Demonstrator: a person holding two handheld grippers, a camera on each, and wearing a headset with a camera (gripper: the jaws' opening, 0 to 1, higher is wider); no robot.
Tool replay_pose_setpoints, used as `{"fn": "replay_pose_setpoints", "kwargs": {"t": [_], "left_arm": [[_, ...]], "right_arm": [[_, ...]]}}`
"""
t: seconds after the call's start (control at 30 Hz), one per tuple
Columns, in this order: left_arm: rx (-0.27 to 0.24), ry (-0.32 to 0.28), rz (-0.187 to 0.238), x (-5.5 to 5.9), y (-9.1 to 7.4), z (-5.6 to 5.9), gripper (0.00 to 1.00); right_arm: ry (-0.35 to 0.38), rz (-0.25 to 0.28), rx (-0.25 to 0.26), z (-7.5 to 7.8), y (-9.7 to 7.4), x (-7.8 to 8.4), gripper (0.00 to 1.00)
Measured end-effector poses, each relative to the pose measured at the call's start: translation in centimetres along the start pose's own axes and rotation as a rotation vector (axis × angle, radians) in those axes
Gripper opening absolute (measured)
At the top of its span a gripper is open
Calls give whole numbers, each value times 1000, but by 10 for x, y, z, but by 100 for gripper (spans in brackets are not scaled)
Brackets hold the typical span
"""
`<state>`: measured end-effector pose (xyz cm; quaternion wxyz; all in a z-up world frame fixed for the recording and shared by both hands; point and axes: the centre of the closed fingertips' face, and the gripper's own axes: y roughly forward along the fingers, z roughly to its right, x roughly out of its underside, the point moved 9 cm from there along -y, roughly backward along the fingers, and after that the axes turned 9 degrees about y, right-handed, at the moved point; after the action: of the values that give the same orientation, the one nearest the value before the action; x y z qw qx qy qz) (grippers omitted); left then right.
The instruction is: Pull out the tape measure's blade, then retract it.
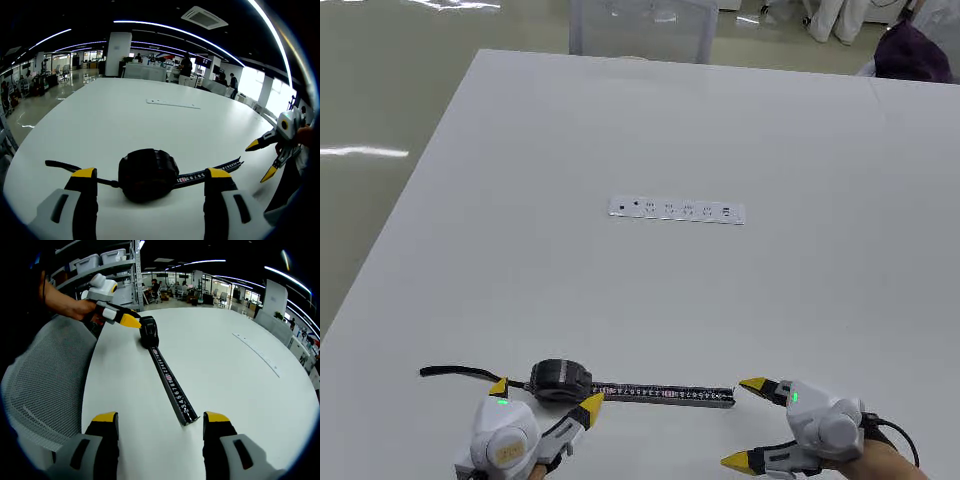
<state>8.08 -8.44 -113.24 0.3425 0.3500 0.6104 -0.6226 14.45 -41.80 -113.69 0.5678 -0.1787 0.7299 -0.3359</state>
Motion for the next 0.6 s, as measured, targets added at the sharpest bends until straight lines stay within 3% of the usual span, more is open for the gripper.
{"fn": "replay_pose_setpoints", "kwargs": {"t": [0.2,0.6], "left_arm": [[-16,-14,-7,0,8,0,82],[-26,-15,-12,-3,19,2,75]], "right_arm": [[-30,-3,1,14,3,-1,57],[-58,-34,-24,35,13,2,43]]}}
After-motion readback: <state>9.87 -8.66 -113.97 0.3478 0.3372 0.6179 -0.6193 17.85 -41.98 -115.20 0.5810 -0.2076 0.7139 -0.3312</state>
